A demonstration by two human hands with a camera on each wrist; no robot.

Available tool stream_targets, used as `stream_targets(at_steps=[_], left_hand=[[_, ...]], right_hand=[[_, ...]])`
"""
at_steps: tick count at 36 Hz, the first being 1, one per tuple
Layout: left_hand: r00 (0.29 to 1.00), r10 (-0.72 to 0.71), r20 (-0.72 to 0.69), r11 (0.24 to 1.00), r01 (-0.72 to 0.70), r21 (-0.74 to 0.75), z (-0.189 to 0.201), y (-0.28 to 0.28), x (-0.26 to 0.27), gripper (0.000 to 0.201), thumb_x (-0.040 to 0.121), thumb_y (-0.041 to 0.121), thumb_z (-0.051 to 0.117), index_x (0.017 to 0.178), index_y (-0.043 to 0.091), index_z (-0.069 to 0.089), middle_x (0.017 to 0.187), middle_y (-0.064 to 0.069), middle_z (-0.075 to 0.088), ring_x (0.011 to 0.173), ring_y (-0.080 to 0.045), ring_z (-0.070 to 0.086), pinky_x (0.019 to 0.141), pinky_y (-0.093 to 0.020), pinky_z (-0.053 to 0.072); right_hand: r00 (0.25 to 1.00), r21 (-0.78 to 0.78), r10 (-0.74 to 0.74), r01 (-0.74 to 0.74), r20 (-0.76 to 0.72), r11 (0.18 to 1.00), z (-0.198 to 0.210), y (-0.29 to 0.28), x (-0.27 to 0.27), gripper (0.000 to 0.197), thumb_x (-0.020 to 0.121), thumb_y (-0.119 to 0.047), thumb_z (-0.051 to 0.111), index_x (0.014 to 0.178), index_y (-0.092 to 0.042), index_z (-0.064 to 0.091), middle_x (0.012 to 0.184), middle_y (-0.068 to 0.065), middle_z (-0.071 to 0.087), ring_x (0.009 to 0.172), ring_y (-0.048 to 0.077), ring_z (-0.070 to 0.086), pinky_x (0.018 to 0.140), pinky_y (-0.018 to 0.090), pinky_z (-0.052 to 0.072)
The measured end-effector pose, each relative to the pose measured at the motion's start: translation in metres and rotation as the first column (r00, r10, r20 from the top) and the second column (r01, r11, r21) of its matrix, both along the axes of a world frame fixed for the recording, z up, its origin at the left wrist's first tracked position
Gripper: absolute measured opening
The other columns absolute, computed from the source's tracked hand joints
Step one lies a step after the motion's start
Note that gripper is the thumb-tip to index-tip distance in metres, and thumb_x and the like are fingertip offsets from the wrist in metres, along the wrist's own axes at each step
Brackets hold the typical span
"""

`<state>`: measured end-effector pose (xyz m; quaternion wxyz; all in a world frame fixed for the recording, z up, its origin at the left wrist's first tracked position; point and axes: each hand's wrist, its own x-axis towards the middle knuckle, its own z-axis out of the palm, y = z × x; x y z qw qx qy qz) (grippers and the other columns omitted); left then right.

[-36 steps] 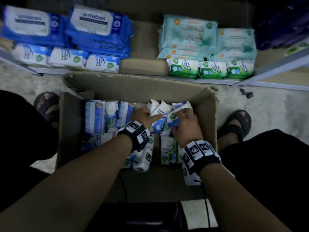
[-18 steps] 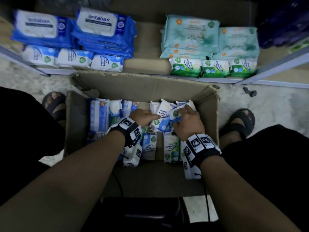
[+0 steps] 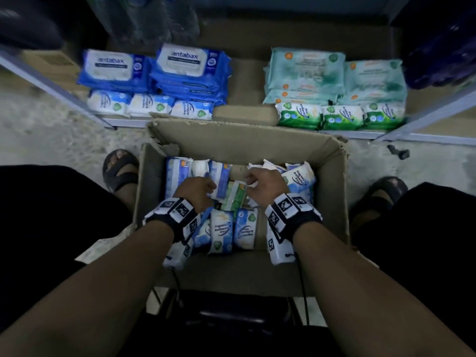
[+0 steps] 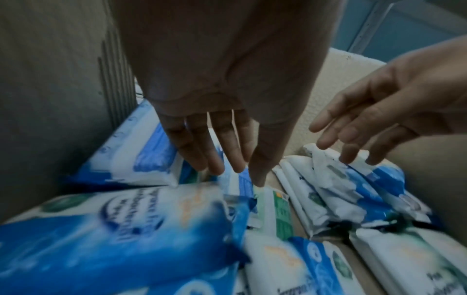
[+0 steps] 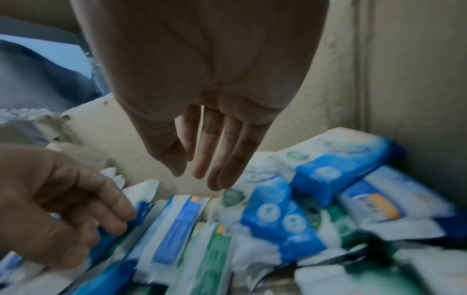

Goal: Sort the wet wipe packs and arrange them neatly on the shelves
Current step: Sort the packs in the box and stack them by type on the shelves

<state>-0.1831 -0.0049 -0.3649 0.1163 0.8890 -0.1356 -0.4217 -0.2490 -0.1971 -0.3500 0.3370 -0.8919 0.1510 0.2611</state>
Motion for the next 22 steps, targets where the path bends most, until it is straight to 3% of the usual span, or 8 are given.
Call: stream_targets(at_steps=[3, 7, 12, 17, 20, 22], left_hand=[[0.997, -0.007, 0.078, 1.0, 0.007, -0.001, -0.001, 0.011, -0.007, 0.045, 0.085, 0.011, 0.07, 0.129, 0.014, 0.06, 0.132, -0.006, 0.059, 0.12, -0.023, 0.056, 0.098, -0.032, 0.047], [0.986, -0.066, 0.156, 0.998, 0.064, 0.017, -0.002, 0.022, -0.011, 0.045, 0.083, 0.016, 0.072, 0.127, 0.018, 0.061, 0.132, -0.007, 0.056, 0.121, -0.025, 0.053, 0.098, -0.038, 0.047], [0.985, -0.101, 0.139, 0.995, 0.1, 0.016, -0.006, 0.03, -0.012, 0.051, 0.082, 0.02, 0.073, 0.131, 0.019, 0.058, 0.14, -0.006, 0.049, 0.129, -0.024, 0.045, 0.101, -0.037, 0.044], [0.987, -0.131, 0.096, 0.991, 0.129, 0.028, -0.008, 0.036, -0.01, 0.057, 0.079, 0.023, 0.074, 0.133, 0.02, 0.056, 0.137, -0.006, 0.051, 0.131, -0.025, 0.04, 0.099, -0.039, 0.045], [0.987, -0.13, 0.099, 0.992, 0.13, 0.01, -0.009, 0.037, -0.009, 0.056, 0.078, 0.024, 0.075, 0.132, 0.022, 0.058, 0.133, -0.007, 0.055, 0.128, -0.025, 0.042, 0.096, -0.036, 0.044], [0.988, -0.12, 0.101, 0.993, 0.121, -0.004, -0.009, 0.038, -0.009, 0.056, 0.077, 0.024, 0.076, 0.13, 0.023, 0.06, 0.13, -0.006, 0.057, 0.126, -0.024, 0.042, 0.094, -0.034, 0.044]], right_hand=[[0.997, 0.036, 0.038, -0.036, -0.067, 0.999, -0.009, 0.013, 0.005, 0.037, 0.088, -0.015, 0.061, 0.124, -0.016, 0.062, 0.115, 0.004, 0.068, 0.109, 0.026, 0.061, 0.092, 0.033, 0.051], [0.986, 0.035, 0.056, -0.051, -0.157, 0.998, -0.025, 0.027, 0.013, 0.044, 0.087, -0.022, 0.066, 0.13, -0.018, 0.057, 0.121, 0.006, 0.065, 0.114, 0.026, 0.059, 0.095, 0.032, 0.05], [0.967, -0.007, 0.105, -0.11, -0.23, 0.994, -0.049, 0.046, 0.015, 0.053, 0.089, -0.02, 0.065, 0.139, -0.011, 0.049, 0.139, 0.015, 0.052, 0.122, 0.033, 0.052, 0.098, 0.032, 0.047], [0.953, -0.043, 0.144, -0.161, -0.265, 0.986, -0.065, 0.056, 0.024, 0.046, 0.089, -0.016, 0.065, 0.131, -0.004, 0.052, 0.134, 0.019, 0.053, 0.12, 0.035, 0.053, 0.095, 0.034, 0.046], [0.937, -0.059, 0.155, -0.182, -0.312, 0.981, -0.073, 0.062, 0.025, 0.065, 0.09, -0.021, 0.064, 0.145, -0.003, 0.034, 0.147, 0.02, 0.034, 0.132, 0.036, 0.041, 0.107, 0.038, 0.039], [0.937, -0.067, 0.138, -0.168, -0.321, 0.984, -0.081, 0.064, 0.023, 0.066, 0.092, -0.02, 0.062, 0.148, -0.003, 0.031, 0.152, 0.021, 0.027, 0.138, 0.037, 0.034, 0.11, 0.04, 0.032]])
